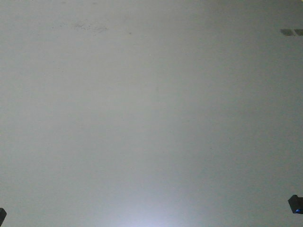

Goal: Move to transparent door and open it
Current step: 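Drive the base across the grey floor toward the wooden platform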

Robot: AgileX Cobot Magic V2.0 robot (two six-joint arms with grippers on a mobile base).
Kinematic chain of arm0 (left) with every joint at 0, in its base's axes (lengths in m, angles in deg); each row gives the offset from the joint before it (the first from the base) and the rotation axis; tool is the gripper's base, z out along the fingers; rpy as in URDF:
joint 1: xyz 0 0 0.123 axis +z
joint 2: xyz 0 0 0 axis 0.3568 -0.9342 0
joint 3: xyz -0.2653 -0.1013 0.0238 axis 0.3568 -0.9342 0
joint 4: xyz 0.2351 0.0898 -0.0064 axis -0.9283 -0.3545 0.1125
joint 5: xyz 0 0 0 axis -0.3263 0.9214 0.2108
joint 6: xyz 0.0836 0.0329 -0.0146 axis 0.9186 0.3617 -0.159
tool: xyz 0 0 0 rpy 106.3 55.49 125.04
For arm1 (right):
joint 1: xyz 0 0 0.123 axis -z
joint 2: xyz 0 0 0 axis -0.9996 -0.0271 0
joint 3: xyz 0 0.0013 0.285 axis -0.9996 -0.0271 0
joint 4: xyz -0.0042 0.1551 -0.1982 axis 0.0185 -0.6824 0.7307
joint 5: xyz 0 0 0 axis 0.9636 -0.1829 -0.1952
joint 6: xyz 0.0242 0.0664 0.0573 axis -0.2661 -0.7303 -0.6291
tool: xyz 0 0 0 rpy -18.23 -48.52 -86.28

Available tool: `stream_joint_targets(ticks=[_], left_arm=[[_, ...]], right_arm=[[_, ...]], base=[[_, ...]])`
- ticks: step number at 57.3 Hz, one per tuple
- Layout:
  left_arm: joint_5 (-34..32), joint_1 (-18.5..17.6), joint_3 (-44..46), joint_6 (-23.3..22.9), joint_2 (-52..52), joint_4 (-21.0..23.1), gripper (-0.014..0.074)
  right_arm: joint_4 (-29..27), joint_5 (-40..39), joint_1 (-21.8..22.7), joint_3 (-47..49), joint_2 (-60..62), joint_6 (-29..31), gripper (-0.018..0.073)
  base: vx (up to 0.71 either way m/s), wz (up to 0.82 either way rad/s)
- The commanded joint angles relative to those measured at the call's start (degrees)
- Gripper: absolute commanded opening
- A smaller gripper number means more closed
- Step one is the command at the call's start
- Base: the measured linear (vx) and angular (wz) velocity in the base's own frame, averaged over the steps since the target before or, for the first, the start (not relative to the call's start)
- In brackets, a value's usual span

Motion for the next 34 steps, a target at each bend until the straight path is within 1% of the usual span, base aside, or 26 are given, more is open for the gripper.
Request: stream_joint_targets(ticks=[1, 34], left_arm=[[-4.5, 0.1, -0.8, -0.1, 0.8, 0.1, -0.0004], [-4.5, 0.1, -0.8, -0.1, 0.8, 0.1, -0.0004]], right_arm=[[0.1, -4.9, 0.2, -0.3, 0.9, 0.4, -0.0001], [0.1, -4.9, 0.2, -0.3, 0.9, 0.4, -0.0001]], base=[[0.00, 0.00], [0.00, 0.00]])
